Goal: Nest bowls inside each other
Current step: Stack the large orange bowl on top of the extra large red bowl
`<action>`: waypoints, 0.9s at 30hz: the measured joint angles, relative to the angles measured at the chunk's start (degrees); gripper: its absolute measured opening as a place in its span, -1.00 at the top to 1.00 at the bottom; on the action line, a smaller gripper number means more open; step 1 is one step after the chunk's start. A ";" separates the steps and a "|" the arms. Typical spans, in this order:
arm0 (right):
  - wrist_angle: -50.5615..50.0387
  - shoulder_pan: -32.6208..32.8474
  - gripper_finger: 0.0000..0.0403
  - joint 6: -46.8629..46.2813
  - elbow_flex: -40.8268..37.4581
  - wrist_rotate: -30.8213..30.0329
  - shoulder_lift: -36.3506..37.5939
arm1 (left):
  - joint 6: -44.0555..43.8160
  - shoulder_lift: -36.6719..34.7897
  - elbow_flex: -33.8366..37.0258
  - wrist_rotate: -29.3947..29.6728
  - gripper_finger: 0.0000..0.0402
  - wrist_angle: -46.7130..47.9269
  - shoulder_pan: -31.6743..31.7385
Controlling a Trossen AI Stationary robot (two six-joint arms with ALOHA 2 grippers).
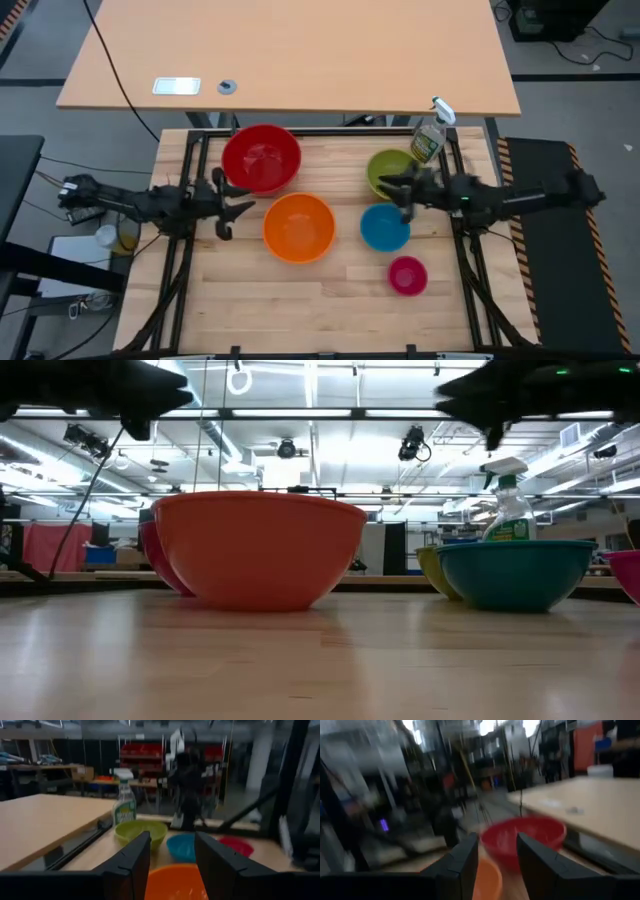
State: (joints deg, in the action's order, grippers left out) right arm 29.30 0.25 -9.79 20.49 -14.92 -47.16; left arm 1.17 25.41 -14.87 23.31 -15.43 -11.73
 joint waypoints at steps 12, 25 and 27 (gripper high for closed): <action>-39.46 -0.79 0.09 5.33 31.32 -3.69 -32.60 | -4.46 8.72 -10.43 1.20 0.19 20.06 0.00; -54.01 -5.74 -0.53 1.78 52.56 6.92 -53.34 | -7.87 8.72 -10.78 9.57 -0.06 23.86 0.00; -55.67 -5.74 -0.50 1.50 54.58 7.13 -55.38 | -7.86 8.72 -10.78 10.05 -0.08 23.91 0.00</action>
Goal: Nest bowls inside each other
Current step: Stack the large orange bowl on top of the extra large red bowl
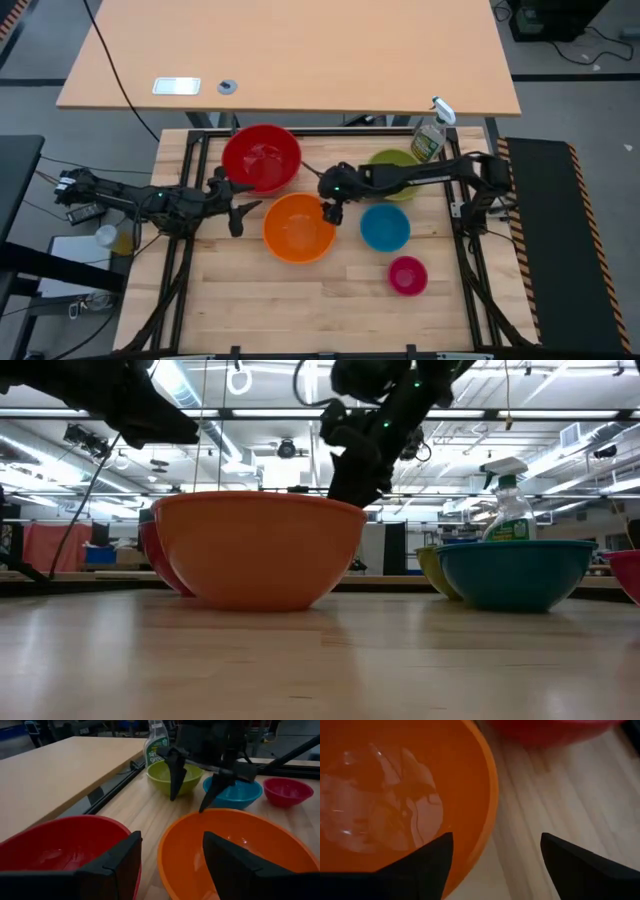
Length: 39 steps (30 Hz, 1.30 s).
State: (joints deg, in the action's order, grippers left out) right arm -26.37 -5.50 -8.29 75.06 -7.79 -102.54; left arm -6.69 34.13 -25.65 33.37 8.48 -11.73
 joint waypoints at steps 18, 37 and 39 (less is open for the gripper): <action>-1.65 0.00 0.39 -2.84 2.69 0.31 -7.57 | -0.81 0.00 0.00 0.02 -0.09 -0.03 -0.02; 3.90 -1.64 0.87 -1.01 2.58 8.43 -6.26 | 0.45 0.00 0.00 0.01 -0.09 -1.35 -0.01; 5.64 -2.04 0.89 -0.09 2.54 9.62 -5.62 | 1.95 0.00 0.00 0.00 -0.09 -3.58 -0.16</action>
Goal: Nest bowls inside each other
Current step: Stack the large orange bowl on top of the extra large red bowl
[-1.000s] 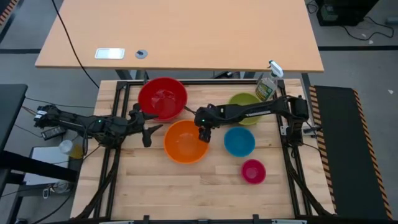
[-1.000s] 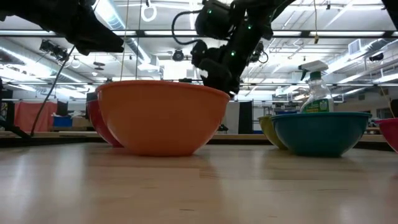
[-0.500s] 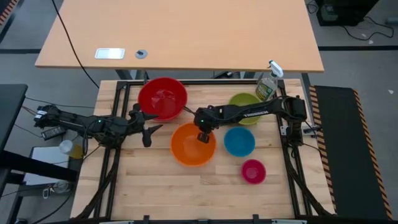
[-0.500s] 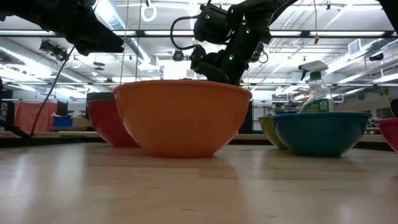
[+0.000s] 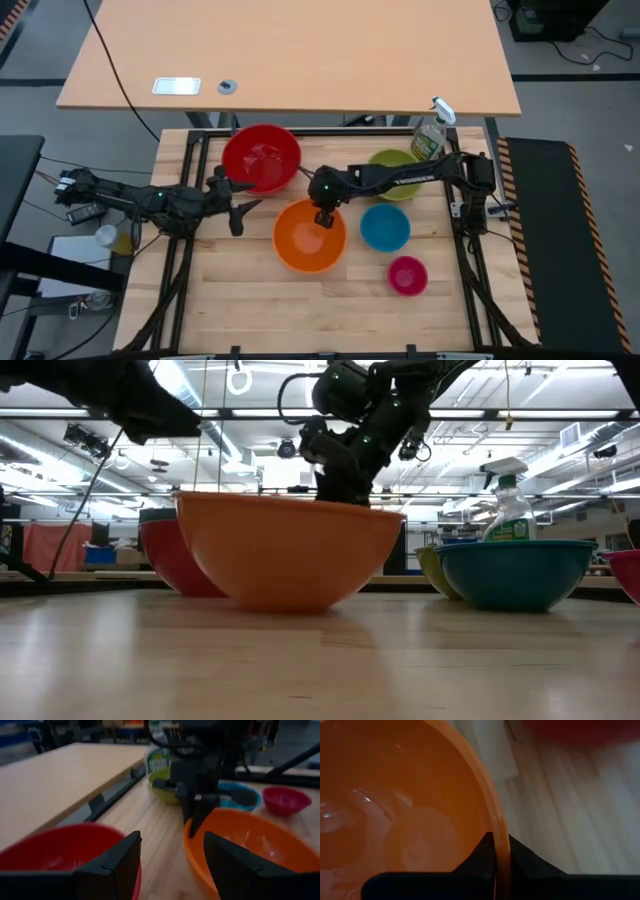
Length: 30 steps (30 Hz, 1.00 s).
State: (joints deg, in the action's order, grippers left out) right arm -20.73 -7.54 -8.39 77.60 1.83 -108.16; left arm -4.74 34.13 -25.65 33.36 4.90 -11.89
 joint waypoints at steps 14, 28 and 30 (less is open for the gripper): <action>-4.30 -0.70 0.90 3.62 11.24 -0.49 1.03 | 7.30 -0.92 -0.07 0.00 -0.09 -7.61 -2.69; 13.34 -8.94 0.90 7.48 17.97 2.95 -0.50 | 22.42 -5.07 -0.07 -0.02 -0.09 -17.36 -13.03; 15.49 -10.26 0.90 7.18 19.09 4.04 -2.08 | 22.93 -5.03 -0.04 0.00 -0.09 -17.10 -14.23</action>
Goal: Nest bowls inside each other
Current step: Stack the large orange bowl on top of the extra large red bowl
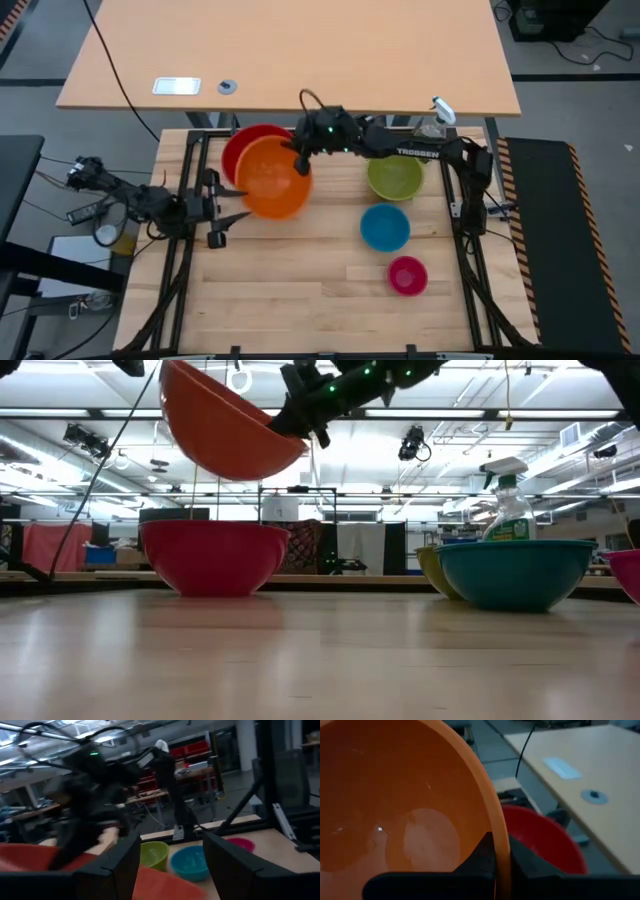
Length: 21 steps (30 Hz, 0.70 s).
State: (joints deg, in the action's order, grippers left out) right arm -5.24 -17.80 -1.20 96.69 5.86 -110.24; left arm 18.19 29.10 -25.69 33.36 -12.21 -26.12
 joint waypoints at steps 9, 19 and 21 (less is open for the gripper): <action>-9.49 -3.71 0.90 0.41 23.24 -2.00 -16.53 | -1.50 0.13 0.04 0.02 -0.09 0.35 -1.07; -16.38 -7.14 0.87 0.80 37.62 -5.12 -30.91 | -3.94 0.11 0.04 2.03 -0.09 3.11 -1.02; -16.26 -7.65 0.87 0.81 37.61 -5.70 -31.94 | -4.51 0.14 0.04 2.79 -0.09 3.62 -1.01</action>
State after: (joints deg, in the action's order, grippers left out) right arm -21.50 -25.45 -0.39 134.30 0.16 -142.18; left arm 13.68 29.23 -25.65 36.15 -8.59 -27.13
